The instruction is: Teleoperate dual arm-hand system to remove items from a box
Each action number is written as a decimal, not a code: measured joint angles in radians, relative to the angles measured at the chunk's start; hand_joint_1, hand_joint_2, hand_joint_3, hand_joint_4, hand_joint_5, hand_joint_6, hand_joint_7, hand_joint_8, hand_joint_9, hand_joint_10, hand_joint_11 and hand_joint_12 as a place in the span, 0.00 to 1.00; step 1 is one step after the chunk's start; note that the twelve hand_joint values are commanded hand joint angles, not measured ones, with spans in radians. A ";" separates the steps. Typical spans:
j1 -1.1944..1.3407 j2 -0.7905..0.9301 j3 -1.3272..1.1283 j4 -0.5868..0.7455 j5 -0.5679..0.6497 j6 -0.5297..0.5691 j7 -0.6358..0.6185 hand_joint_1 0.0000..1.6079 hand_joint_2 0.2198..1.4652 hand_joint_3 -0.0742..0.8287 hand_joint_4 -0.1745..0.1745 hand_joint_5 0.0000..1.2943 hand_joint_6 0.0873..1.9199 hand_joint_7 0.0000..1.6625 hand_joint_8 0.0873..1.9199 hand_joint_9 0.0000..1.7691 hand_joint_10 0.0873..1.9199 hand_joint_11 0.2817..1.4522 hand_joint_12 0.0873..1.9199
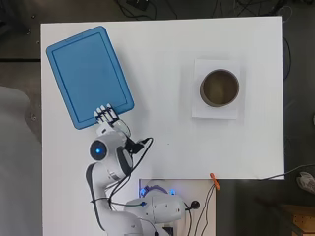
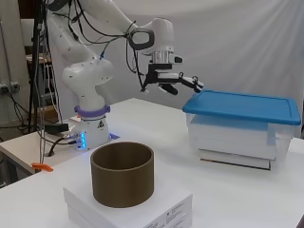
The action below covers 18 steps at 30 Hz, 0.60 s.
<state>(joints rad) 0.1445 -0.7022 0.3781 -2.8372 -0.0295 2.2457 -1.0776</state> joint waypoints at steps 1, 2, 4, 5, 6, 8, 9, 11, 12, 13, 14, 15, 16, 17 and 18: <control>-0.005 0.010 -0.006 0.004 -0.011 0.016 0.002 0.14 0.60 0.10 0.27 0.10 0.00 0.08 0.00 0.10 0.00 0.09 0.00; -0.011 0.029 -0.014 0.009 -0.025 0.034 0.005 0.14 0.60 0.10 0.27 0.10 0.00 0.08 0.00 0.10 0.00 0.09 0.00; -0.023 0.072 -0.026 0.022 -0.050 0.061 0.013 0.14 0.61 0.10 0.26 0.10 0.00 0.08 0.00 0.10 0.00 0.09 0.00; -0.030 0.100 -0.032 0.032 -0.065 0.069 0.021 0.14 0.61 0.10 0.26 0.10 0.00 0.08 0.00 0.10 0.00 0.09 0.00; -0.036 0.126 -0.037 0.041 -0.079 0.078 0.027 0.14 0.61 0.10 0.25 0.11 0.00 0.08 0.00 0.10 0.00 0.09 0.00; -0.047 0.187 -0.054 0.061 -0.111 0.099 0.034 0.16 0.60 0.09 0.26 0.11 0.00 0.07 0.00 0.10 0.00 0.09 0.00; -0.053 0.223 -0.071 0.075 -0.130 0.113 0.017 0.17 0.60 0.09 0.27 0.11 0.00 0.06 0.00 0.09 0.00 0.07 0.00; -0.060 0.284 -0.101 0.100 -0.158 0.134 -0.033 0.36 0.68 0.12 0.32 0.19 0.00 0.09 0.00 0.12 0.00 0.06 0.00; -0.063 0.310 -0.114 0.114 -0.174 0.140 -0.063 0.53 0.76 0.13 0.37 0.31 0.00 0.18 0.00 0.20 0.00 0.09 0.00; -0.063 0.332 -0.127 0.134 -0.189 0.137 -0.099 0.65 0.81 0.14 0.44 0.43 0.00 0.28 0.00 0.30 0.00 0.15 0.00; -0.062 0.343 -0.138 0.153 -0.186 0.119 -0.131 0.73 0.84 0.13 0.48 0.52 0.00 0.35 0.00 0.36 0.00 0.19 0.00; -0.061 0.354 -0.147 0.172 -0.169 0.098 -0.165 0.77 0.86 0.12 0.51 0.56 0.00 0.39 0.00 0.40 0.00 0.20 0.00; -0.061 0.367 -0.155 0.189 -0.145 0.077 -0.199 0.80 0.86 0.11 0.52 0.58 0.00 0.41 0.00 0.40 0.00 0.20 0.00; -0.061 0.391 -0.168 0.212 -0.104 0.053 -0.255 0.82 0.87 0.11 0.51 0.58 0.00 0.41 0.00 0.40 0.00 0.19 0.00; -0.062 0.410 -0.174 0.223 -0.077 0.042 -0.293 0.83 0.87 0.11 0.49 0.57 0.00 0.40 0.00 0.39 0.00 0.18 0.00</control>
<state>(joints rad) 0.0828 -0.2926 0.2043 -2.6140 -0.1062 2.2878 -1.3709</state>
